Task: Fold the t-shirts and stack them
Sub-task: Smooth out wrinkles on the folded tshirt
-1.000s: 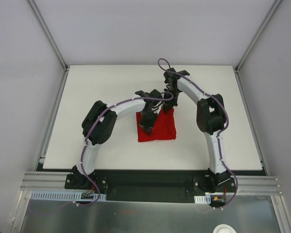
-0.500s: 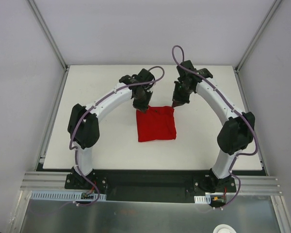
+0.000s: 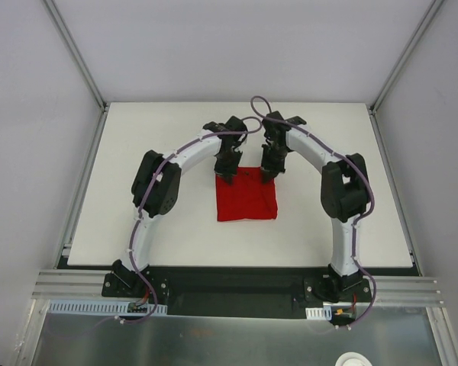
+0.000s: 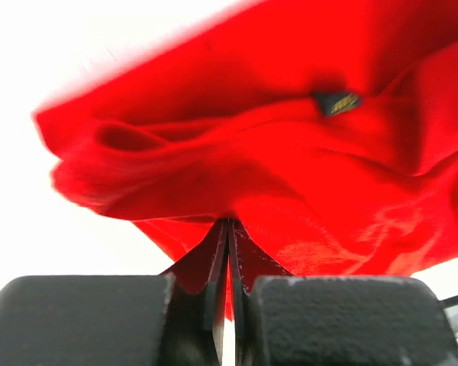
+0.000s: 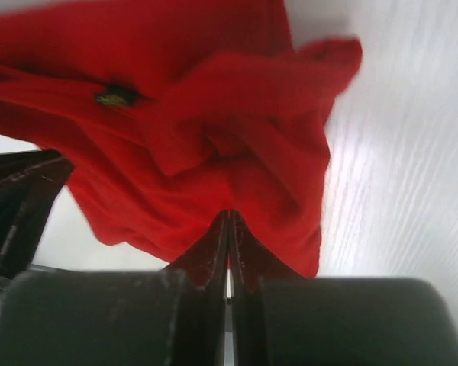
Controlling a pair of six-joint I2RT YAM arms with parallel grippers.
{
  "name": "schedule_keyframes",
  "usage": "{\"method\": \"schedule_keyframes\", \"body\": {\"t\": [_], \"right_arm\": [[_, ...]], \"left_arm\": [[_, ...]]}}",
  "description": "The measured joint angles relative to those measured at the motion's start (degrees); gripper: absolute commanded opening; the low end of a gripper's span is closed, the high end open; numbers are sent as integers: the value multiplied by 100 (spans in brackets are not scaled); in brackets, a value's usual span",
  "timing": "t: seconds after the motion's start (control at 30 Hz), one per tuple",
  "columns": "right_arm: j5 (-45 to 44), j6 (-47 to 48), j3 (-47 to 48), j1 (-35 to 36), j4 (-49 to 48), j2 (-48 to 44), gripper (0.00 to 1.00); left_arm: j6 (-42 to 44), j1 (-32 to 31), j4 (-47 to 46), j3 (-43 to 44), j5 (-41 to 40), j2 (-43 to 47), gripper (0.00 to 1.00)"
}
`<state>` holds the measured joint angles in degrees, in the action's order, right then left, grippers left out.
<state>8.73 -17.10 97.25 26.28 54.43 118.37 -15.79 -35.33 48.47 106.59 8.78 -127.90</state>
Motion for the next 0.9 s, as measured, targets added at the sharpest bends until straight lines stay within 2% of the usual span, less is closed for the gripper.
{"method": "schedule_keyframes", "body": {"t": [0.23, 0.43, 0.67, 0.9], "right_arm": [[28, 81, 1043, -20, 39, 219, 1], [72, 118, 1161, -31, 61, 332, 1], [63, 157, 1043, -31, 118, 695, 1], [76, 181, 1099, -31, 199, 1005, 0]], "left_arm": [[28, 199, -2, 146, -76, 306, 0], [28, 245, -2, 240, -70, 518, 0], [-20, 282, -31, 444, 44, 249, 0], [-199, 605, -175, 507, 492, -479, 0]]}}
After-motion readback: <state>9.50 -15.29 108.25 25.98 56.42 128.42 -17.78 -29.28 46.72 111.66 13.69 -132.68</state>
